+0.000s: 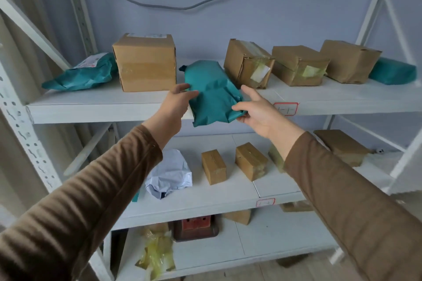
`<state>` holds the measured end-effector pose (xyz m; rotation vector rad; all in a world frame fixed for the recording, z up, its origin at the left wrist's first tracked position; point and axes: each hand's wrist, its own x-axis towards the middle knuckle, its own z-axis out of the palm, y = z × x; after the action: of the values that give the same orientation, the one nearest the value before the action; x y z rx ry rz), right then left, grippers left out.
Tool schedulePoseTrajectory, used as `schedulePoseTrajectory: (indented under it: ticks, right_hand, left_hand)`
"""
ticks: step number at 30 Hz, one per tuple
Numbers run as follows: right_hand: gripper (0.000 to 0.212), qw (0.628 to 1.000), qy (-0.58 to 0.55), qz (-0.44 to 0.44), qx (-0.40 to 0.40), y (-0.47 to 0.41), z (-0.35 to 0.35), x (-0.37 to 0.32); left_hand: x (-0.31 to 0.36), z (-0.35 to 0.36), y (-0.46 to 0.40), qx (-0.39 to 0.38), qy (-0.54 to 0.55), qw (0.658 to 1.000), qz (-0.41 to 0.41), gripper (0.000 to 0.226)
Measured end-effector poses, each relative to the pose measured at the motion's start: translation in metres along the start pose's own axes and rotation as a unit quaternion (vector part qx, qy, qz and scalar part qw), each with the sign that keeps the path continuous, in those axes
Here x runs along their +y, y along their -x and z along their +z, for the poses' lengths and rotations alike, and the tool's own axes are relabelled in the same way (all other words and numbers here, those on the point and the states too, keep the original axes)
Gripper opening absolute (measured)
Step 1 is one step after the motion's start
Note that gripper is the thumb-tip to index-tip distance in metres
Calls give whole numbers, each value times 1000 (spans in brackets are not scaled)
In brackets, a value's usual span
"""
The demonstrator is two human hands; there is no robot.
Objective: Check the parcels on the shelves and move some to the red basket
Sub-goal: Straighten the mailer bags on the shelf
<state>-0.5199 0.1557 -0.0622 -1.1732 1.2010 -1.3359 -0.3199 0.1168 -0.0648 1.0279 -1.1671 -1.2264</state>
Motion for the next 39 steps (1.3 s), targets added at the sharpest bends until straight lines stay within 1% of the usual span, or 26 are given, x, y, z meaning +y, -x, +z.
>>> schedulePoseTrajectory:
  ticks: [1,3,5,7,8,10,12,15,17,19,21,22,24,25,26,27,29,30,31,32,33,35,36,37,38,39]
  right_hand:
    - [83,1000,6,2,-6,18,-10,6]
    - [85,1000,4,9,-30,54,-29,20]
    - [87,998,17,11,-57,90,-48,37]
    - [88,995,64,3,-74,121,-69,57]
    - [89,992,90,-1,-84,135,-79,67]
    - [90,988,114,7,-104,161,-98,85]
    - [88,985,116,16,-124,184,-114,102]
    - [71,983,120,28,-136,212,-129,115]
    - [49,985,130,25,-110,223,-133,119]
    - [33,980,187,-25,-67,232,-136,121]
    - [35,973,217,-62,-54,238,-136,120]
    - [40,977,198,-50,-58,241,-135,120]
    - [58,992,95,43,-68,241,-137,125]
    - [67,992,20,104,-67,241,-140,128]
    - [73,984,-56,157,-71,242,-143,131]
    - [75,973,-119,188,-69,244,-147,133]
    - [62,956,-206,204,-51,250,-156,140]
    - [54,949,-230,205,-57,255,-159,140]
    - [52,939,-263,213,-64,258,-165,141]
    - [56,929,-284,224,-71,262,-168,140]
    - [64,926,-283,231,-97,265,-173,140]
    - [72,936,-221,234,-144,268,-179,136]
    - [72,946,-177,227,-147,270,-179,132]
    - [78,950,-144,219,-171,268,-182,132]
    - [86,948,-119,225,-192,269,-182,130]
    - [86,942,-114,224,-221,265,-182,131]
  left_hand:
    - [-10,4,14,10,18,1000,3,50]
    - [-33,11,43,4,66,998,-22,66]
    - [-55,16,72,-59,124,987,-80,79]
    - [-74,21,99,-136,172,967,-127,73]
    - [-81,25,112,-152,194,959,-136,65]
    - [-94,34,138,-158,227,950,-149,52]
    - [-108,42,163,-160,226,947,-162,49]
    - [-131,48,191,-147,218,946,-189,53]
    - [-144,51,206,-140,211,945,-209,56]
    - [-148,56,221,-130,189,947,-225,53]
    - [-150,62,229,-112,151,962,-198,49]
    - [-151,64,232,-96,111,976,-158,49]
    - [-150,67,238,-71,-18,997,-35,51]
    - [-147,67,242,-73,-105,991,41,53]
    - [-146,65,245,-85,-200,968,124,56]
    - [-146,62,248,-98,-296,927,209,57]
    - [-148,56,248,-111,-449,804,372,61]
    - [-148,54,248,-115,-492,748,430,62]
    - [-146,53,249,-118,-515,703,477,59]
    - [-147,51,250,-122,-524,668,514,55]
    - [-146,49,251,-128,-529,641,541,51]
    - [-149,45,251,-144,-537,606,569,54]
    - [-149,43,249,-146,-541,594,578,57]
    - [-150,41,248,-147,-542,584,586,60]
    - [-150,40,247,-148,-541,577,593,62]
    - [-150,40,246,-148,-541,576,595,63]
